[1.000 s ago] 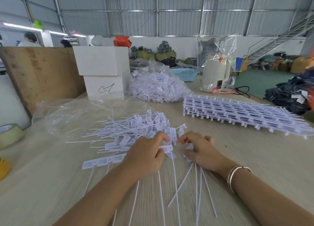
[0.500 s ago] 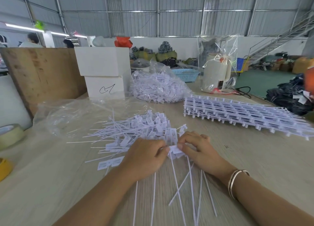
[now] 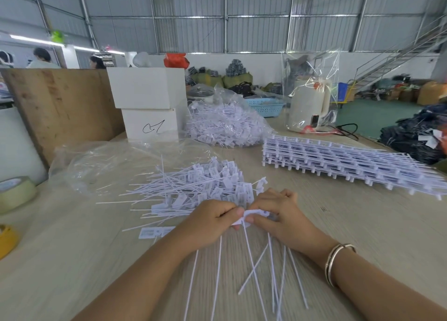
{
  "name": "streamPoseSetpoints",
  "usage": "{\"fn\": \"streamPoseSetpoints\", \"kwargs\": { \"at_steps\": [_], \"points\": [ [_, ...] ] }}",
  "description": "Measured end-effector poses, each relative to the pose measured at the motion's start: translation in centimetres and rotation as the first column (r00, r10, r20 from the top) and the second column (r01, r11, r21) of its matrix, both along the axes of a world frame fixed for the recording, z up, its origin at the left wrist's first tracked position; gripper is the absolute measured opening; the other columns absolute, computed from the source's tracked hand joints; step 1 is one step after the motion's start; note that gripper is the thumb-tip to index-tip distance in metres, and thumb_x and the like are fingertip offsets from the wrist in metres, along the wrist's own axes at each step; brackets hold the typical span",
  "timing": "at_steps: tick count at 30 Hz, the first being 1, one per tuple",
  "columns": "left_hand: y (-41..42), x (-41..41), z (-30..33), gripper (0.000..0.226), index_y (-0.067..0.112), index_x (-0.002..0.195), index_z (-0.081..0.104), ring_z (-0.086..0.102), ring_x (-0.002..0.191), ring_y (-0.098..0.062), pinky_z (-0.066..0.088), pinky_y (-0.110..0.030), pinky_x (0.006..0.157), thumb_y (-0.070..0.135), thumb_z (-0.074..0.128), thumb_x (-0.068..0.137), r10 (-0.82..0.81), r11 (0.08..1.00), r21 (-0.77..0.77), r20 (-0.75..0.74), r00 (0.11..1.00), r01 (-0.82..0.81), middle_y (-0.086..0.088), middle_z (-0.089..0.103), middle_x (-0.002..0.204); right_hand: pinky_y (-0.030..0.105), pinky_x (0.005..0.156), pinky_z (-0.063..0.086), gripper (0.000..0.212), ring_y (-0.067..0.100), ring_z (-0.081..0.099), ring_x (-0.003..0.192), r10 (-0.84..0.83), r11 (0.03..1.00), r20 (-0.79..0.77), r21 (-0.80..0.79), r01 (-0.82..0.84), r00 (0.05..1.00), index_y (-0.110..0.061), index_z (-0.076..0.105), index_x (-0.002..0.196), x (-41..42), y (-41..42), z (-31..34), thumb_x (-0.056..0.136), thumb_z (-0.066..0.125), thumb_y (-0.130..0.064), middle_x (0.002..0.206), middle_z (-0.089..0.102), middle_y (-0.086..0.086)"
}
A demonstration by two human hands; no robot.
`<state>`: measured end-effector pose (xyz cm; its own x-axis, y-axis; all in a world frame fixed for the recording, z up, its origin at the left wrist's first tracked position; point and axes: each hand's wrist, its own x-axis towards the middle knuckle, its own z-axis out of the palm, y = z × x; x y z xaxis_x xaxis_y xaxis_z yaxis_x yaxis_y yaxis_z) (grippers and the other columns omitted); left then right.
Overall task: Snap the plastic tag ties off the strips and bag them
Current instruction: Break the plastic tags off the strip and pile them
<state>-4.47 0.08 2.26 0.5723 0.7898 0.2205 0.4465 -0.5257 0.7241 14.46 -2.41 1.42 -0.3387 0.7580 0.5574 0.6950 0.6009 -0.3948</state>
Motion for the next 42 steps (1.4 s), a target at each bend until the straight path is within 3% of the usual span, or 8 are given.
{"fn": "streamPoseSetpoints", "kwargs": {
  "at_steps": [5,11,21,29,33,38,40,42],
  "points": [
    [0.1,-0.3,0.1,0.05,0.041,0.052,0.06,0.045,0.054,-0.015,0.034,-0.027,0.057,0.027,0.045,0.098,-0.023,0.999,-0.029,0.042,0.999,0.025,0.006,0.056,0.055,0.027,0.078,0.018,0.01,-0.009,0.041,0.078,-0.024,0.99,0.014,0.137,0.022,1.0,-0.049,0.052,0.074,-0.3,0.0,0.1,0.082,0.058,-0.045,0.065,0.048,-0.028],
    [0.3,-0.5,0.0,0.05,0.045,0.055,0.061,0.045,0.049,-0.001,0.037,-0.02,0.055,0.028,0.044,0.098,-0.043,0.998,-0.051,0.05,0.998,0.045,0.017,0.059,0.054,0.029,0.077,0.019,0.022,-0.004,0.047,0.077,-0.014,0.978,0.056,0.208,0.002,0.998,-0.032,0.067,0.071,-0.2,0.1,0.0,0.084,0.054,-0.044,0.068,0.058,-0.023],
    [0.5,-0.6,-0.1,0.05,0.037,0.053,0.06,0.047,0.048,0.002,0.038,-0.015,0.054,0.026,0.043,0.099,-0.025,0.992,-0.125,0.098,0.995,0.037,0.017,0.057,0.051,0.029,0.081,0.02,0.021,-0.003,0.049,0.071,-0.049,0.945,0.099,0.328,0.014,0.994,-0.028,0.07,0.074,-0.3,0.1,0.3,0.086,0.054,-0.037,0.069,0.062,-0.017],
    [0.3,-0.3,0.0,0.054,0.045,0.053,0.06,0.046,0.048,0.003,0.037,-0.016,0.055,0.025,0.041,0.099,-0.023,0.995,-0.099,0.106,0.994,0.033,0.019,0.052,0.049,0.03,0.083,0.021,0.012,-0.006,0.051,0.076,0.055,0.996,-0.094,0.07,-0.049,0.994,-0.038,0.066,0.077,-0.2,0.1,0.3,0.085,0.06,-0.032,0.07,0.06,-0.019],
    [-0.1,-0.1,0.2,0.048,0.029,0.055,0.055,0.048,0.05,0.005,0.037,-0.012,0.056,0.021,0.041,0.1,-0.053,0.99,-0.124,0.135,0.989,0.07,0.017,0.051,0.049,0.038,0.091,0.025,0.012,0.001,0.059,0.08,0.091,0.989,-0.212,-0.099,-0.114,0.973,-0.041,0.068,0.076,-0.1,-0.4,0.7,0.083,0.065,-0.031,0.075,0.066,-0.023],
    [-0.1,-0.4,0.5,0.037,0.02,0.062,0.044,0.047,0.054,0.004,0.039,-0.015,0.064,0.021,0.038,0.099,-0.072,0.991,-0.101,0.189,0.979,0.092,0.016,0.049,0.052,0.022,0.073,0.049,0.015,0.017,0.066,0.08,0.02,0.92,-0.634,-0.29,-0.263,0.773,-0.017,0.075,0.074,0.6,-1.0,1.1,0.082,0.064,-0.024,0.083,0.072,0.004],
    [0.1,-0.7,0.5,0.037,0.022,0.062,0.042,0.049,0.055,0.004,0.041,-0.023,0.07,0.022,0.039,0.099,-0.057,0.995,-0.075,0.196,0.979,0.073,0.016,0.045,0.053,0.018,0.072,0.047,0.017,0.013,0.065,0.08,-0.016,0.92,-0.598,-0.322,-0.222,0.801,-0.015,0.073,0.074,1.2,-0.9,1.1,0.087,0.062,-0.017,0.082,0.07,0.001],
    [0.3,-0.8,0.2,0.04,0.03,0.061,0.049,0.048,0.056,-0.004,0.044,-0.033,0.073,0.024,0.04,0.1,-0.052,0.998,-0.034,0.149,0.987,0.058,0.015,0.049,0.056,0.022,0.076,0.045,0.015,0.007,0.061,0.079,-0.036,0.948,-0.425,-0.302,-0.104,0.905,-0.011,0.071,0.078,1.9,-0.4,0.9,0.089,0.061,-0.013,0.081,0.066,-0.001]
  ]
}}
